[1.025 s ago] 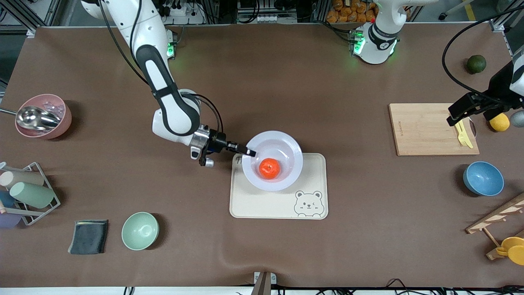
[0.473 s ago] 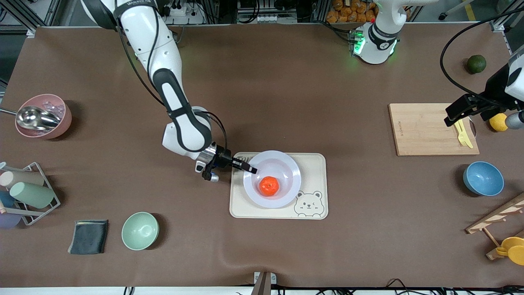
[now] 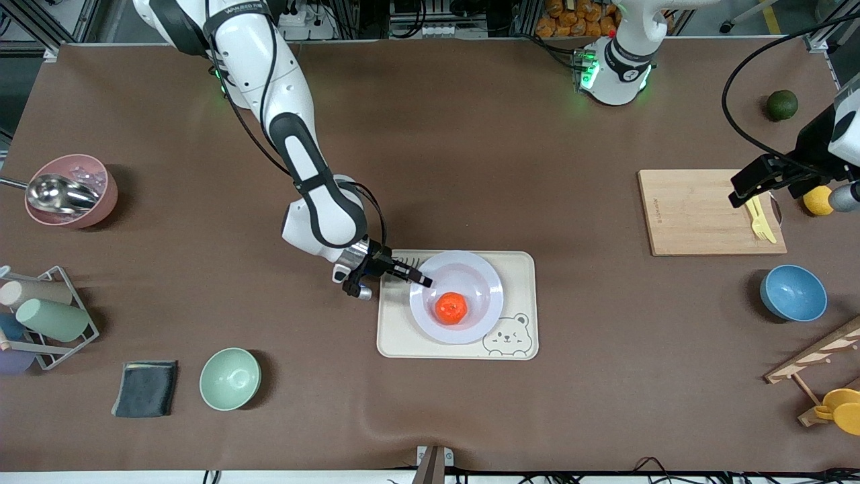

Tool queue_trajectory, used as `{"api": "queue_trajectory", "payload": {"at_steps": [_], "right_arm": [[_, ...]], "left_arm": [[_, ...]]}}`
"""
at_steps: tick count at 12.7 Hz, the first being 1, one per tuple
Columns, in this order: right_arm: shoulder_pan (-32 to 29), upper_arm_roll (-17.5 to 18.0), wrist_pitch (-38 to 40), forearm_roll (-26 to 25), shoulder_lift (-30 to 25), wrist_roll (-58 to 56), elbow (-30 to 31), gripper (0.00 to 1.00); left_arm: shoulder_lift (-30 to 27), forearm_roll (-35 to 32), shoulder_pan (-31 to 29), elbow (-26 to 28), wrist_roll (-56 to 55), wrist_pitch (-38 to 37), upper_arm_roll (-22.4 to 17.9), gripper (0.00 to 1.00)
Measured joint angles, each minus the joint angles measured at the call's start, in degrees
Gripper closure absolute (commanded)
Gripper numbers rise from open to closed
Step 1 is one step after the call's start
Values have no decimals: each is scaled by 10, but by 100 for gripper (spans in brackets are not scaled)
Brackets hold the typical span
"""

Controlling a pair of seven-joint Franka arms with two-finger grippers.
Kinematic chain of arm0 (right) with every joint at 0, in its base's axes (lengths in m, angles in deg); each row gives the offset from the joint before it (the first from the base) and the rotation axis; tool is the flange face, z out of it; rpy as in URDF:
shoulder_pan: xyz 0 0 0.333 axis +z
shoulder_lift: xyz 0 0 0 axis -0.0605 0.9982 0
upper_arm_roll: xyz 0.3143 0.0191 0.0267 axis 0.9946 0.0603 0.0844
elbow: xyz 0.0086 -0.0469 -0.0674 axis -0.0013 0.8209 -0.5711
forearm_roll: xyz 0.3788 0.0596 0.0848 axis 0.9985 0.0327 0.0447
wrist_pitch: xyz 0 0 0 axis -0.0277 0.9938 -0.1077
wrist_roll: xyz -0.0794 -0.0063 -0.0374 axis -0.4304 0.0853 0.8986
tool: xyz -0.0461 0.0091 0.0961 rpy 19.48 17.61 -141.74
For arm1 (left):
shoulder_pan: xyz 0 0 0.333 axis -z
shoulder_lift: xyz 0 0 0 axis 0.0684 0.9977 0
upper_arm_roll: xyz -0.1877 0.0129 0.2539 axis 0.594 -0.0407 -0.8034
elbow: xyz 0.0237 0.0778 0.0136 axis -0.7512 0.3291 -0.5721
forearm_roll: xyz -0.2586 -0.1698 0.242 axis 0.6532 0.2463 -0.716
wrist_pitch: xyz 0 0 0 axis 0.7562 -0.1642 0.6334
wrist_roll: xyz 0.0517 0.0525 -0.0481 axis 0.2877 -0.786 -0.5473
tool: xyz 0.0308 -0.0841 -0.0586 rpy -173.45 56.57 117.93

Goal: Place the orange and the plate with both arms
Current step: 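Slide the plate with the right gripper onto the bear tray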

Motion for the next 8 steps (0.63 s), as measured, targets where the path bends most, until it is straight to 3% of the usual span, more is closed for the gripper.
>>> {"api": "queue_trajectory", "payload": {"at_steps": [4,8], "right_arm": [[0,0,0,-8,0,19,0,43],[-1,-1,0,-99,0,121,-9,43]], "left_arm": [[0,0,0,0,0,2,0,0],[0,0,0,0,0,2,0,0]]}}
